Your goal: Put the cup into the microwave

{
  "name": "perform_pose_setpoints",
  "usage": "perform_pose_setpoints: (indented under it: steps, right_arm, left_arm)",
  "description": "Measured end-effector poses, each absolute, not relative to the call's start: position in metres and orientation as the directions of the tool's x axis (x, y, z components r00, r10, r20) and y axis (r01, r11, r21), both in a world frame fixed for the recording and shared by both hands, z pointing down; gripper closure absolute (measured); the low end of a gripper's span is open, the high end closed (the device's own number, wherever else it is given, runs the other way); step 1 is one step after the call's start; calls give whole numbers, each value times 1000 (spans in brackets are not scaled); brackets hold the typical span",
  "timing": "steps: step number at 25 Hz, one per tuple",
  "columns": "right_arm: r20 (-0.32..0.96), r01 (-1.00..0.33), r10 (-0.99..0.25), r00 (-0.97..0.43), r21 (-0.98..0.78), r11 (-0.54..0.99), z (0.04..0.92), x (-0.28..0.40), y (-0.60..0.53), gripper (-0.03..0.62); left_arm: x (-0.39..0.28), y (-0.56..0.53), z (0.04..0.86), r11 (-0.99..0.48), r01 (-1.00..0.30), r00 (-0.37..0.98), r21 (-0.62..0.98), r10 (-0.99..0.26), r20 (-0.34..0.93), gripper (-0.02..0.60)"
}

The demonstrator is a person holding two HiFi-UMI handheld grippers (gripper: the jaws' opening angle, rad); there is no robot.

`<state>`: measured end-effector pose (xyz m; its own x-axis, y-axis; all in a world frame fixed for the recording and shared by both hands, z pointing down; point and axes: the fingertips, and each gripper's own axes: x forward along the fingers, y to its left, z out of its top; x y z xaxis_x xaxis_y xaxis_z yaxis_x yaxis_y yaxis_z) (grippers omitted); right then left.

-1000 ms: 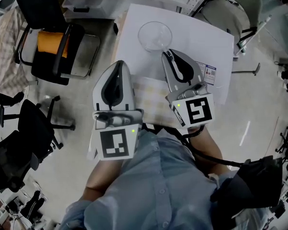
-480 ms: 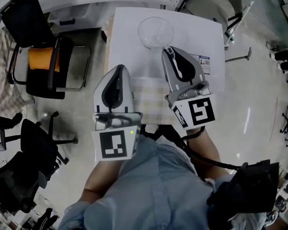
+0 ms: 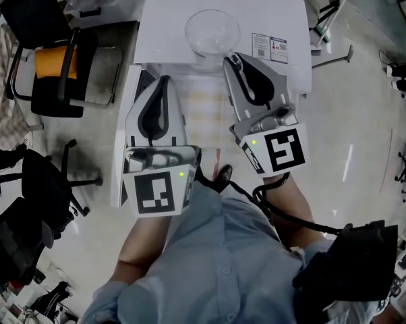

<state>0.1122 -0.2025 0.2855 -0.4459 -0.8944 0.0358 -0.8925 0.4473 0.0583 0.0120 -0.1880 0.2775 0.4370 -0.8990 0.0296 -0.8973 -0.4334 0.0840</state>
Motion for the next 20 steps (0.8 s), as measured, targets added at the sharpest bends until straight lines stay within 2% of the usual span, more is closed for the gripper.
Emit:
perform_pose_setpoints:
  steps: [5,20]
  right_arm:
    - [36,-883,-886,-463,62,465,287,113,-164,556]
    - [23,-869,-871,-490,69,491,292,112,-93,556]
  left_arm:
    - [5,-154,273,-388,-918,390,85,-921,8,581]
    - [9,-82,271,-373,-924,372,82,-928,-27,581]
